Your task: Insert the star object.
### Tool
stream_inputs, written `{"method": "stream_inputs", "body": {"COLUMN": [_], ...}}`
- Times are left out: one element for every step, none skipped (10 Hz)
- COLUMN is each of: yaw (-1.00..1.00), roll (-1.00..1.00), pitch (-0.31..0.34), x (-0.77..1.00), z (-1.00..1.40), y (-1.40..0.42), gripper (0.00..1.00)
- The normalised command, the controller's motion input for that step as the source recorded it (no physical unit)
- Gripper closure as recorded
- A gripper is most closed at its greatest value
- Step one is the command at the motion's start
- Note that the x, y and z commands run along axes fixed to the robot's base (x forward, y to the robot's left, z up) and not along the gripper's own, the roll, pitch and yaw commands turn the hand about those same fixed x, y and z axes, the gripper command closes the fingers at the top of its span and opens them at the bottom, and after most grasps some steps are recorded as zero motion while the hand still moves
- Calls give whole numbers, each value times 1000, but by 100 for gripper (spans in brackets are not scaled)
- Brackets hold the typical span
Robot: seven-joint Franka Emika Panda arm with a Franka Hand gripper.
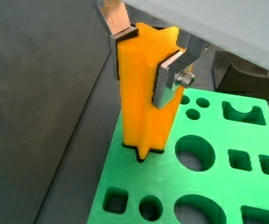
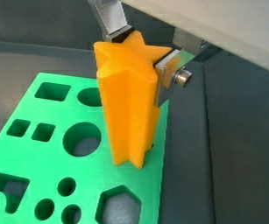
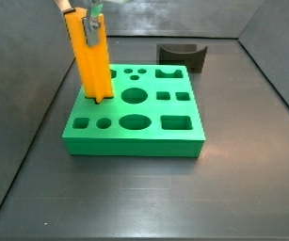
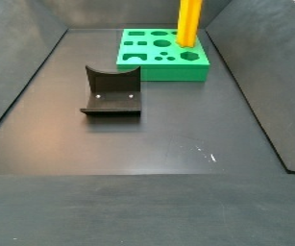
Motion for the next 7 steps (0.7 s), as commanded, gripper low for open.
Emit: {"method": "stream_inputs", "body": {"yaw": [-260, -517, -777, -686, 0, 151, 214], "roll": [6, -164, -241, -256, -214, -156, -221], "pitch": [16, 0, -17, -19, -14, -13, 0], "x": [0, 0, 0, -51, -129, -97, 0], "z": [-166, -203, -140, -71, -14, -66, -43], "y": [51, -9, -100, -37, 0, 0, 0], "gripper": [100, 100, 100, 100, 100, 100, 100]}}
